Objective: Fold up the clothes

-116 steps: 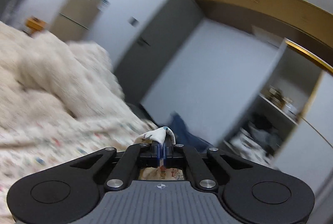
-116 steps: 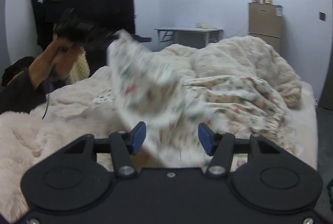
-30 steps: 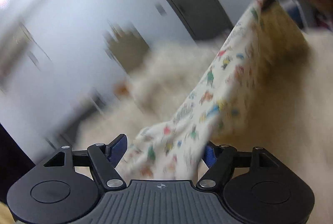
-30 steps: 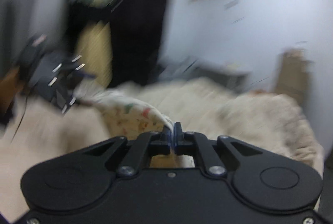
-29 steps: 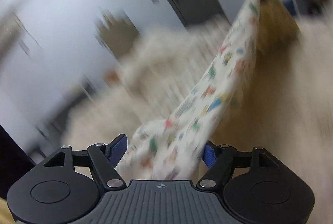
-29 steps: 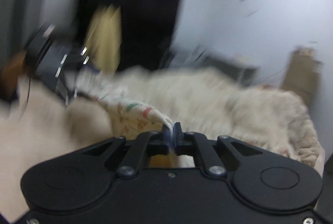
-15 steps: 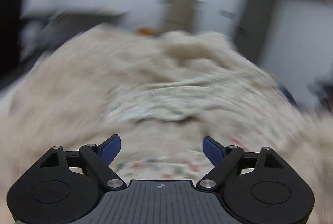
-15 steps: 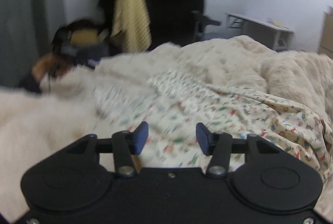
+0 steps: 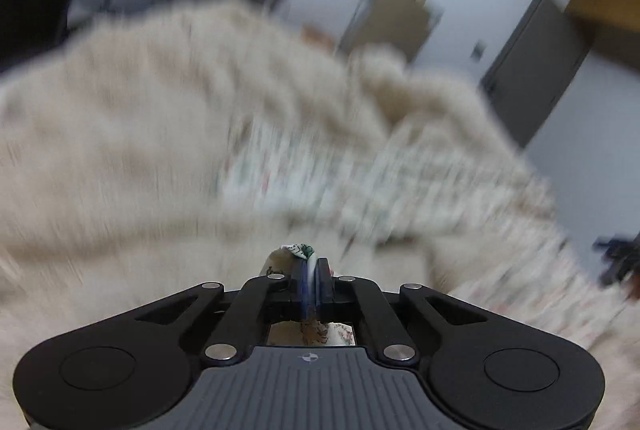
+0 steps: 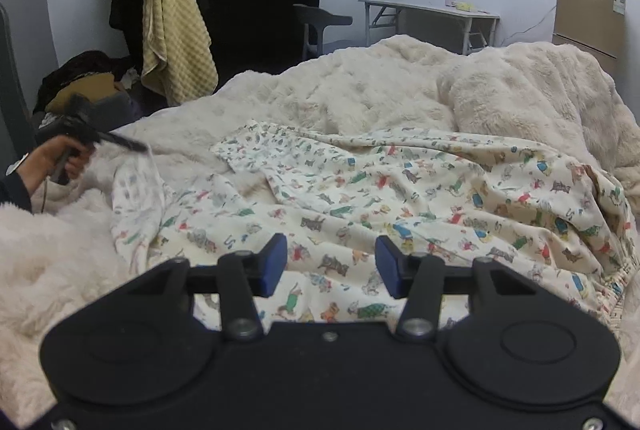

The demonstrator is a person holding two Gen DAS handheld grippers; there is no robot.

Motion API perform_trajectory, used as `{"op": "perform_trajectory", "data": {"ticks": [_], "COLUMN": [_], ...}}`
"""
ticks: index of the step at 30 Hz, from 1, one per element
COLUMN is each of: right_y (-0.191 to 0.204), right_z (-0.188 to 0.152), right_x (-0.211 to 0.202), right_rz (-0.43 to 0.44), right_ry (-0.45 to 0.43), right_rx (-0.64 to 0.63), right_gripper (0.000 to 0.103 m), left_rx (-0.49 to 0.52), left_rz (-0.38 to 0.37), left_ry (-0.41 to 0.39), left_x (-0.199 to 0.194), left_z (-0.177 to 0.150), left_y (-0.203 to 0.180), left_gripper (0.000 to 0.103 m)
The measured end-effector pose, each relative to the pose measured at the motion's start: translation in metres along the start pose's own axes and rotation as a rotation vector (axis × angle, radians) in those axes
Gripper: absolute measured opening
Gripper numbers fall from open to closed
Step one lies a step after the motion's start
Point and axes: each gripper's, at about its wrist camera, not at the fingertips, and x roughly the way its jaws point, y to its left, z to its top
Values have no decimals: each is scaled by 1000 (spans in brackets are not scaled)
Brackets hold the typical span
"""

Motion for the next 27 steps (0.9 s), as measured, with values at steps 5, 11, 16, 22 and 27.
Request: {"op": "perform_trajectory", "data": {"ticks": [5, 11, 16, 22, 27], "right_y": [4, 0, -2, -2, -10], "right_z": [-1, -2, 0, -4, -11], "right_x": [-6, -2, 3, 0, 4], "right_rz": [-6, -26, -34, -39, -59], "right_ry": [-19, 0, -4, -3, 32], "right_rx": [3, 15, 32, 24, 34], "right_gripper": [48, 48, 48, 49, 49], "left_rx": [216, 168, -149, -185, -87], "left_rz": [-234, -222, 15, 65, 33], "left_ry": [-39, -33, 67, 368, 290], "left_x": [-95, -143, -70, 47, 48], "left_z": [-25, -67, -39, -57, -42], "left_y": [-23, 9, 55, 61, 40], "left_gripper": [10, 59, 63, 55, 7]}}
